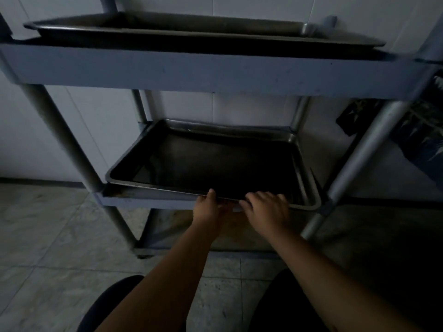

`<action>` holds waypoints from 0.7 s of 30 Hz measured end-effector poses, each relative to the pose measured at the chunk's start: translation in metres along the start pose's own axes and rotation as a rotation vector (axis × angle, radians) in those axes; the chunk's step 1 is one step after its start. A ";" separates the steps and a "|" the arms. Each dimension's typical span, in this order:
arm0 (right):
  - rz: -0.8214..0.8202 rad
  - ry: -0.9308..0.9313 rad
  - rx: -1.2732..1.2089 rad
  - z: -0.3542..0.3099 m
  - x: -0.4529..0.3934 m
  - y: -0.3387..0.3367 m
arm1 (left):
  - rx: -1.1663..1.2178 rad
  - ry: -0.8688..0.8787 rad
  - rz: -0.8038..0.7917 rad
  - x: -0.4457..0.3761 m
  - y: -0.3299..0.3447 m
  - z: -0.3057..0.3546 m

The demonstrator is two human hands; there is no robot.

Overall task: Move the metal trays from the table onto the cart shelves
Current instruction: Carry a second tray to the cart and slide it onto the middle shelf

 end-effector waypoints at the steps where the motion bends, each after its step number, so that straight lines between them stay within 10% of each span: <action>1: 0.050 0.011 0.018 0.008 -0.002 0.001 | -0.279 0.020 -0.056 0.000 0.001 0.007; 6: 0.083 -0.006 -0.009 0.025 -0.013 0.019 | -1.404 0.912 -0.046 0.013 0.002 0.105; 9: 0.091 0.020 -0.030 0.031 -0.018 0.023 | -1.741 0.896 -0.082 -0.014 -0.009 0.108; 21: 0.080 0.018 -0.069 0.041 -0.049 0.039 | -1.636 1.229 -0.088 -0.034 0.011 0.118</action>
Point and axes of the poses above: each hand's wrist, its own x-axis away from the middle knuckle, its own y-axis out of the palm, z = x × y, the point moved 10 cm from there along -x, towards the middle knuckle, and after that the axes turned 13 degrees about x, right-handed, at the moved point
